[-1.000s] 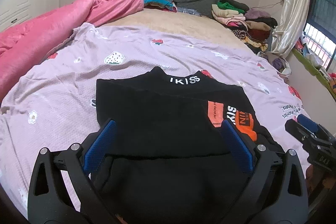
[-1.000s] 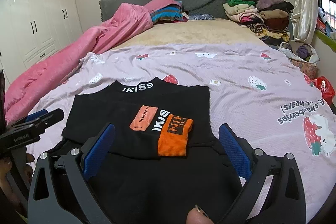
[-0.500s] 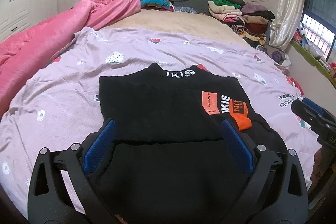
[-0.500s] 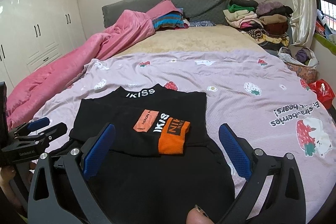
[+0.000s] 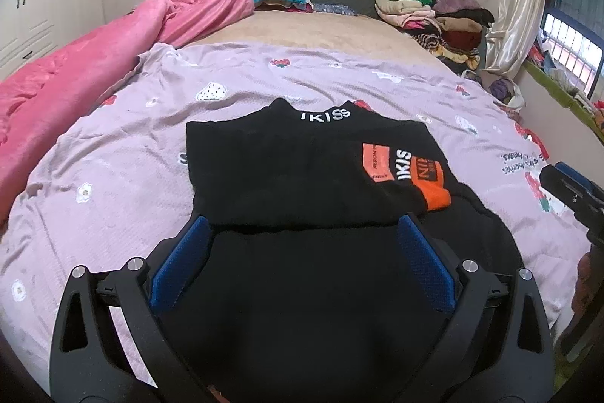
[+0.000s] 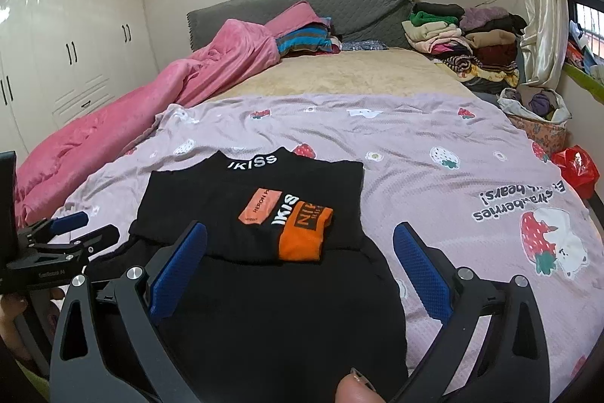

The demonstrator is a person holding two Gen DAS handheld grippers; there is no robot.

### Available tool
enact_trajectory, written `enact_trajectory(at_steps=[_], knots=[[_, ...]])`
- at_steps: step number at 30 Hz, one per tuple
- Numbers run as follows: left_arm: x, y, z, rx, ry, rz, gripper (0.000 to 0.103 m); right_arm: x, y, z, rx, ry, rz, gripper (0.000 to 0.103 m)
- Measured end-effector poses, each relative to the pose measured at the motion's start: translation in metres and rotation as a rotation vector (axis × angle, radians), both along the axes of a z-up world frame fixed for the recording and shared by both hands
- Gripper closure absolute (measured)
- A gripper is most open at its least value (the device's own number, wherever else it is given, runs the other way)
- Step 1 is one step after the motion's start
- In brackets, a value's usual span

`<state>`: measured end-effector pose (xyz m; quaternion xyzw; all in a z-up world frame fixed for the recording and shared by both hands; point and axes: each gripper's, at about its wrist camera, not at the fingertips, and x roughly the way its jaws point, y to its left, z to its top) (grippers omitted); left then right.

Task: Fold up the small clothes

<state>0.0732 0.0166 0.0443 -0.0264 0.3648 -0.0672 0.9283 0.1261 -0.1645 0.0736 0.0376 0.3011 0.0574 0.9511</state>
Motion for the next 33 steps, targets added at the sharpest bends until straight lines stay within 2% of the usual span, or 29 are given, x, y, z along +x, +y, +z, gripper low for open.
enact_trajectory(at_steps=[7, 33], knots=[[-0.01, 0.008, -0.007, -0.025, 0.04, -0.001, 0.01, -0.011, -0.004, -0.006, -0.01, 0.018, 0.013, 0.005], [-0.048, 0.052, -0.033, 0.038, 0.122, 0.076, 0.01, -0.045, -0.022, -0.044, -0.057, 0.128, 0.021, 0.005]])
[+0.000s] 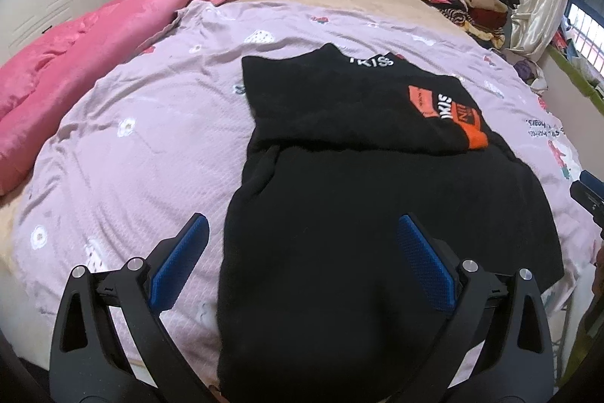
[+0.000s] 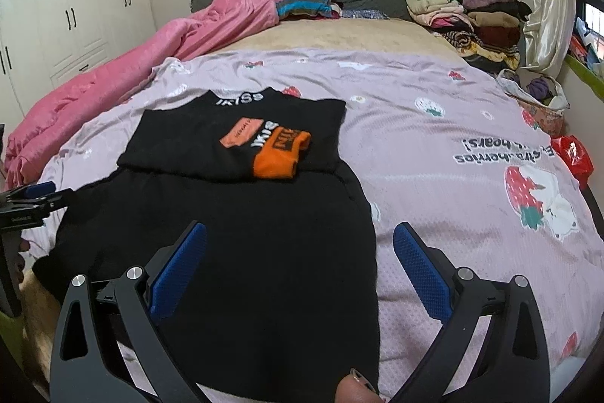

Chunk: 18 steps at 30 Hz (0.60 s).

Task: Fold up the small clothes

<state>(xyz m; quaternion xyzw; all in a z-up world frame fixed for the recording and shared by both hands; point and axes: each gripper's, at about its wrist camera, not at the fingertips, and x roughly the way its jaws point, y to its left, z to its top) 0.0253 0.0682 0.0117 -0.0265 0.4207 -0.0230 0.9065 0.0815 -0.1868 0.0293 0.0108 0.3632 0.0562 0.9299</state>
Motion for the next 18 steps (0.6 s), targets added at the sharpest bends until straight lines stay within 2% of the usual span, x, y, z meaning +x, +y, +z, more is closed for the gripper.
enact_trajectory(at_steps=[8, 18], knots=[[-0.017, 0.022, -0.011, -0.005, 0.041, 0.022, 0.01, -0.008, -0.006, -0.005, 0.007, 0.006, -0.004, 0.005], [-0.036, 0.048, -0.026, -0.143, 0.102, 0.036, 0.01, -0.011, -0.007, -0.009, 0.003, 0.019, -0.004, 0.005]])
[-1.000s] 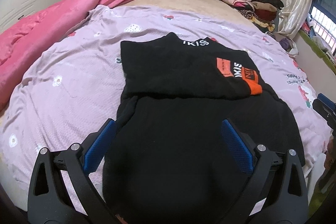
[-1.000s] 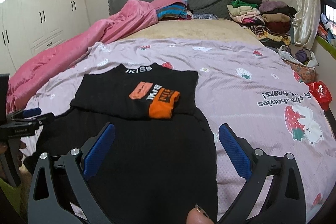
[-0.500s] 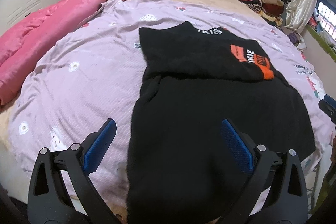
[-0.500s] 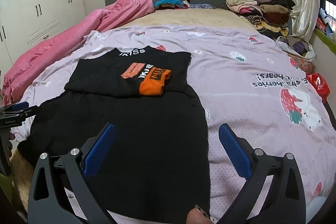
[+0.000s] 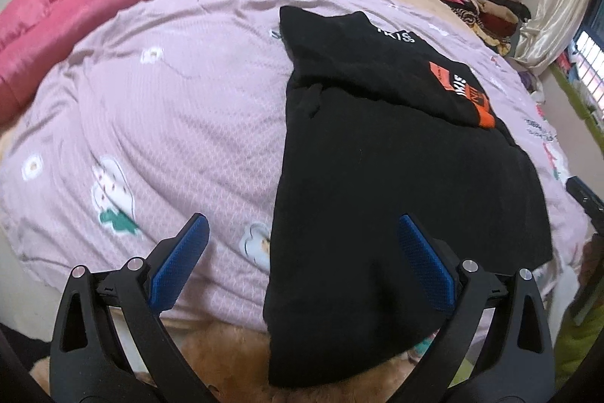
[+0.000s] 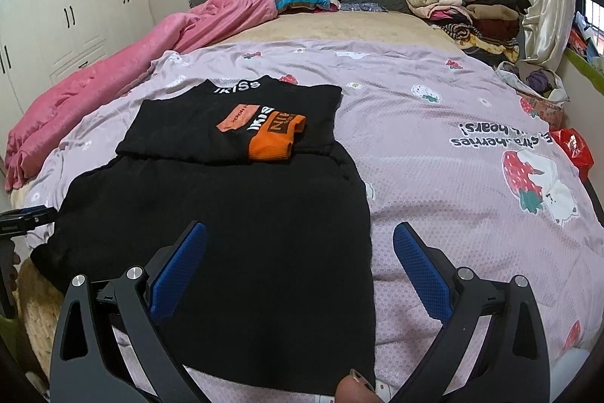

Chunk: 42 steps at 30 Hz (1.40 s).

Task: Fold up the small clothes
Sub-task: 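Close both tools on the sweatshirt hem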

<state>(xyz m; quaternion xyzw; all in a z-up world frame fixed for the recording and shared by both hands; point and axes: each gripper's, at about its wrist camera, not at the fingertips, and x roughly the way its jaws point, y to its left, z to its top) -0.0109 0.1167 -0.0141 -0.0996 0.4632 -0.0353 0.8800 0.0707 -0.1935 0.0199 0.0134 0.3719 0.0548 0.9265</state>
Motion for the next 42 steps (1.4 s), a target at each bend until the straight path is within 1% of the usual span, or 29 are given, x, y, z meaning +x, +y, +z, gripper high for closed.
enact_trajectory(at_steps=[7, 8, 9, 11, 13, 17, 21, 22, 23, 24, 26, 28, 30, 31, 32, 34, 36, 37, 38, 39, 40, 41, 42], knots=[[-0.014, -0.003, -0.007, -0.072, 0.026, -0.051, 0.01, -0.005, -0.002, -0.008, -0.007, 0.02, -0.001, 0.005], [-0.015, -0.004, -0.008, -0.077, 0.031, -0.059, 0.013, -0.006, -0.002, -0.009, -0.008, 0.024, -0.002, 0.005], [-0.017, -0.005, -0.01, -0.082, 0.039, -0.067, 0.021, -0.006, -0.003, -0.01, -0.009, 0.026, -0.002, 0.005], [-0.019, -0.007, -0.013, -0.099, 0.051, -0.079, 0.029, -0.008, -0.004, -0.012, -0.012, 0.032, -0.004, 0.005], [-0.021, -0.008, -0.016, -0.106, 0.06, -0.083, 0.031, -0.011, -0.006, -0.014, -0.018, 0.04, -0.004, 0.005], [-0.019, -0.006, -0.023, -0.122, 0.08, -0.076, 0.039, -0.016, -0.01, -0.022, -0.013, 0.07, 0.005, 0.005], [-0.018, -0.007, -0.029, -0.119, 0.096, -0.076, 0.052, -0.023, -0.012, -0.029, 0.002, 0.121, 0.042, 0.005], [-0.018, -0.007, -0.029, -0.116, 0.092, -0.073, 0.053, -0.026, -0.013, -0.032, 0.001, 0.137, 0.056, 0.005], [-0.019, -0.007, -0.028, -0.116, 0.085, -0.072, 0.058, -0.029, -0.013, -0.034, 0.003, 0.151, 0.071, 0.005], [-0.02, -0.007, -0.027, -0.121, 0.076, -0.077, 0.066, -0.032, -0.014, -0.038, 0.006, 0.169, 0.085, 0.005], [-0.022, -0.007, -0.026, -0.13, 0.072, -0.083, 0.073, -0.036, -0.016, -0.042, 0.011, 0.192, 0.102, 0.005], [-0.024, -0.007, -0.024, -0.127, 0.067, -0.089, 0.077, -0.041, -0.021, -0.049, 0.024, 0.224, 0.115, 0.005], [-0.024, -0.008, -0.025, -0.122, 0.072, -0.097, 0.077, -0.045, -0.026, -0.056, 0.045, 0.25, 0.12, 0.006], [-0.024, -0.008, -0.026, -0.115, 0.076, -0.096, 0.077, -0.046, -0.028, -0.058, 0.054, 0.26, 0.121, 0.011], [-0.024, -0.008, -0.027, -0.113, 0.078, -0.096, 0.077, -0.046, -0.03, -0.062, 0.07, 0.277, 0.127, 0.025], [-0.023, -0.011, -0.029, -0.101, 0.08, -0.102, 0.077, -0.046, -0.034, -0.069, 0.093, 0.31, 0.127, 0.036], [-0.023, -0.013, -0.029, -0.087, 0.081, -0.106, 0.076, -0.045, -0.037, -0.076, 0.096, 0.33, 0.115, 0.042], [-0.023, -0.013, -0.03, -0.088, 0.082, -0.106, 0.076, -0.044, -0.039, -0.078, 0.099, 0.333, 0.107, 0.053], [-0.023, -0.012, -0.03, -0.09, 0.083, -0.105, 0.076, -0.044, -0.04, -0.078, 0.1, 0.329, 0.105, 0.071], [-0.023, -0.012, -0.03, -0.093, 0.083, -0.103, 0.078, -0.044, -0.041, -0.076, 0.103, 0.322, 0.111, 0.08], [-0.024, -0.011, -0.028, -0.1, 0.079, -0.101, 0.081, -0.044, -0.042, -0.073, 0.105, 0.313, 0.114, 0.088], [-0.025, -0.011, -0.026, -0.105, 0.073, -0.1, 0.091, -0.045, -0.043, -0.068, 0.107, 0.3, 0.119, 0.094], [-0.026, -0.012, -0.02, -0.106, 0.052, -0.104, 0.096, -0.045, -0.044, -0.063, 0.11, 0.284, 0.124, 0.094]])
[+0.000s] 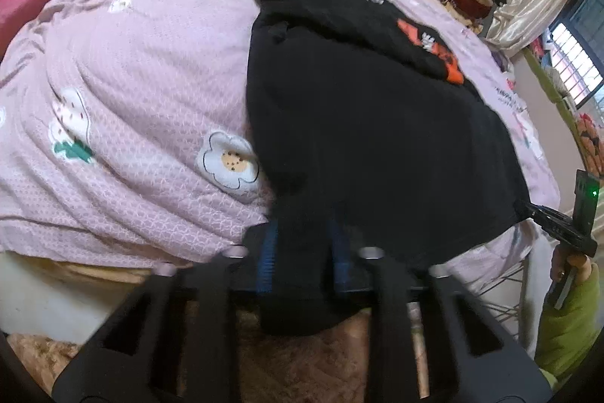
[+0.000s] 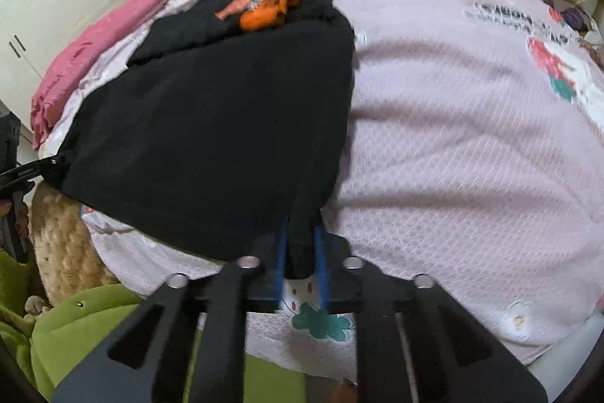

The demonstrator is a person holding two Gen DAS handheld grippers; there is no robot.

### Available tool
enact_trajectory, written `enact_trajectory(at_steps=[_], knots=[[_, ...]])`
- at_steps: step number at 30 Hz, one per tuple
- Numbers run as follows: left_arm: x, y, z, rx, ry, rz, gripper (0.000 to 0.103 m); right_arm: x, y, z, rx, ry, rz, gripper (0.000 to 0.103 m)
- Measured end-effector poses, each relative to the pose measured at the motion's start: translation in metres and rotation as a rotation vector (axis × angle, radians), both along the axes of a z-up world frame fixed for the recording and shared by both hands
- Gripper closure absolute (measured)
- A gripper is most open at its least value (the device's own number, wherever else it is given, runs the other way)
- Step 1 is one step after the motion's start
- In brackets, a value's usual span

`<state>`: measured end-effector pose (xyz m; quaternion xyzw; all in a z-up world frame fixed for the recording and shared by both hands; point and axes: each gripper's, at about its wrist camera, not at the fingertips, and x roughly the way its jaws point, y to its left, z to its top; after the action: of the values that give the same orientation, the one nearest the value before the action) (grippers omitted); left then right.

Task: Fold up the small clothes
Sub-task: 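Close both tools on the sweatshirt hem, then lift the hem with both tools and fold it over the body toward the collar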

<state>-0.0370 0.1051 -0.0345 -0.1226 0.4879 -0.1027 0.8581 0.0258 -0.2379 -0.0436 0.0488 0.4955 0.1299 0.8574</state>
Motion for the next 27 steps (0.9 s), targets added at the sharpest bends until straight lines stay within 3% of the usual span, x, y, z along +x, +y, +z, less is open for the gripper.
enact_trajectory(at_steps=[8, 15, 27], knots=[[0.0, 0.002, 0.027, -0.051, -0.077, -0.019, 0.097, 0.001, -0.004, 0.054, 0.154, -0.194, 0.015, 0.095], [0.011, 0.018, 0.054, -0.106, -0.147, 0.023, 0.099, 0.015, -0.011, 0.086, 0.214, -0.326, -0.029, 0.095], [0.043, 0.031, 0.085, -0.138, -0.236, 0.072, 0.099, 0.039, -0.032, 0.122, 0.264, -0.46, -0.169, 0.095]])
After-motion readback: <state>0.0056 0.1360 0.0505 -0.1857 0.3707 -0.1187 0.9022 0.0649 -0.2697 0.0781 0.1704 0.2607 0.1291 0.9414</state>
